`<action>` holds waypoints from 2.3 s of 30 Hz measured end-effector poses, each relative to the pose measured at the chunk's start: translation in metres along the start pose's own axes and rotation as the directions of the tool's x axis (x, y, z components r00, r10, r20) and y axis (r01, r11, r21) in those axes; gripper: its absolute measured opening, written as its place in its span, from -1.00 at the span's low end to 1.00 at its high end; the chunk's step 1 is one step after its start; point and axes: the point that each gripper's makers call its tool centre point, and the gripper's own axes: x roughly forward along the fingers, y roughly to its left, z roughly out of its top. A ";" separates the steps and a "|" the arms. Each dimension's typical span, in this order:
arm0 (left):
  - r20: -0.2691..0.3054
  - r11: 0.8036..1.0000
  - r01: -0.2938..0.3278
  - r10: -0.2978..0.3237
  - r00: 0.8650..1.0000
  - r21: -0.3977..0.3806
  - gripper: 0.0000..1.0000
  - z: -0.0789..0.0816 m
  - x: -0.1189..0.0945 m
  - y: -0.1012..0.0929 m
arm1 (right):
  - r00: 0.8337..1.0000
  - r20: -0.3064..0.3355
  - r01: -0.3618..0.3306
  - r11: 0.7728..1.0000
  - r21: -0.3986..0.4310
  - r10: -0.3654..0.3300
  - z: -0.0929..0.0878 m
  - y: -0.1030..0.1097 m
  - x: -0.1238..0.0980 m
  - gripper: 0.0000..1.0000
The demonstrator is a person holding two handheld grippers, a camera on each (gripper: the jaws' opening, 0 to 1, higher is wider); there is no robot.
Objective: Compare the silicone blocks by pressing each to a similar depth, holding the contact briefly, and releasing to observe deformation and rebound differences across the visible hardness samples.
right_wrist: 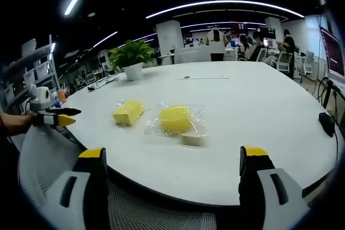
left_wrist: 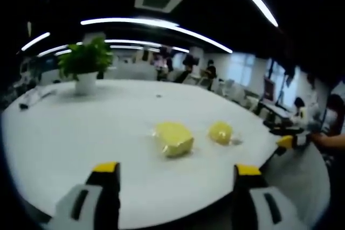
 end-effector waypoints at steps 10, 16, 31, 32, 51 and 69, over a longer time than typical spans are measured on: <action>-0.028 1.000 0.016 -0.015 0.999 0.004 0.78 -0.003 0.000 -0.005 | 1.000 -0.001 0.006 1.000 -0.001 -0.006 0.000 -0.001 0.001 0.92; -0.039 0.999 0.032 -0.031 0.999 0.020 0.79 -0.003 0.000 -0.008 | 1.000 0.001 0.007 1.000 -0.001 -0.007 0.001 -0.002 0.001 0.92; -0.054 0.997 0.064 -0.066 0.996 -0.048 0.66 0.003 -0.002 -0.002 | 1.000 0.007 0.007 1.000 0.000 -0.007 0.002 -0.002 0.001 0.92; -0.055 0.997 0.065 -0.067 0.996 -0.048 0.65 0.003 -0.001 -0.001 | 1.000 0.008 0.007 1.000 -0.001 -0.007 0.002 -0.002 0.001 0.92; -0.128 0.996 0.093 -0.094 0.987 -0.019 0.50 0.002 0.026 0.026 | 1.000 0.010 0.005 1.000 -0.002 -0.005 0.002 -0.001 0.001 0.92; -0.139 0.989 0.119 -0.131 0.982 -0.091 0.43 -0.005 0.067 0.033 | 1.000 0.007 0.008 1.000 0.000 -0.008 0.001 -0.001 0.000 0.92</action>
